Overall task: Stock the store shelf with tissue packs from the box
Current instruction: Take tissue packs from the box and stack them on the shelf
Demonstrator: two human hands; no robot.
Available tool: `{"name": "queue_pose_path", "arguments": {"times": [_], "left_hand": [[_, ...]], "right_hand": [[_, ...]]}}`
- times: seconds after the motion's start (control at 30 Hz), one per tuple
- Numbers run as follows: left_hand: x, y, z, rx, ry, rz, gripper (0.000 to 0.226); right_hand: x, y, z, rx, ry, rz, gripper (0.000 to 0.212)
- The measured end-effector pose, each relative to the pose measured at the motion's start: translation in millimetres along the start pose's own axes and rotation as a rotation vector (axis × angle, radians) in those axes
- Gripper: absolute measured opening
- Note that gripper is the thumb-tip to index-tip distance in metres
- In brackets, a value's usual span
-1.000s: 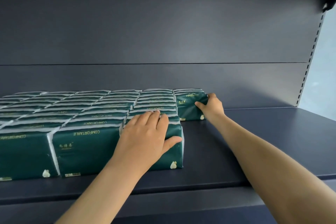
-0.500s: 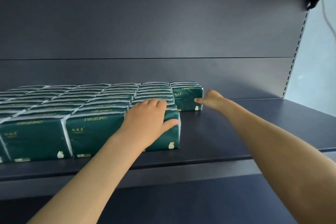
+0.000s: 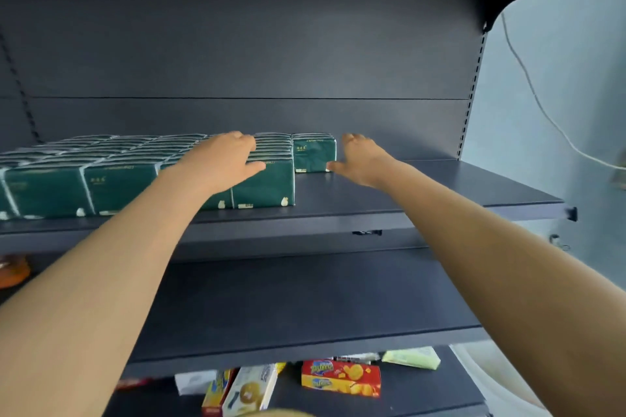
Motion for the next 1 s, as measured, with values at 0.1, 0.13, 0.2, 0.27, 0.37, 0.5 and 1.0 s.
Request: {"name": "queue_pose_path", "arguments": {"times": [0.1, 0.13, 0.2, 0.27, 0.37, 0.5, 1.0], "left_hand": [[10, 8, 53, 0.006, 0.045, 0.015, 0.048], [13, 8, 71, 0.007, 0.062, 0.006, 0.047], [21, 5, 106, -0.012, 0.091, -0.017, 0.047], [26, -3, 138, -0.045, 0.126, -0.02, 0.047], [32, -18, 186, -0.09, 0.172, 0.015, 0.047], [32, -56, 245, -0.193, 0.22, 0.024, 0.047], [-5, -282, 353, -0.554, 0.166, 0.226, 0.039]], "right_hand": [[-7, -3, 39, 0.005, 0.059, 0.038, 0.063], [-10, -5, 51, 0.004, 0.078, 0.047, 0.064], [-14, -13, 78, -0.014, 0.103, 0.052, 0.063], [-20, -23, 106, -0.036, 0.124, 0.037, 0.06], [-28, -43, 146, -0.074, 0.162, 0.033, 0.062], [-38, -89, 185, -0.183, 0.197, 0.018, 0.062], [-73, -349, 258, -0.751, 0.008, 0.049, 0.057]]}}
Point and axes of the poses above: each hand's wrist, its own z-axis away from the middle knuckle, its own y-axis out of the back of the hand, x = y × z, the point moved 1 cm from there along -z, towards the middle knuckle, and after that the axes turned 11 degrees about -x, right-handed, at the moved point
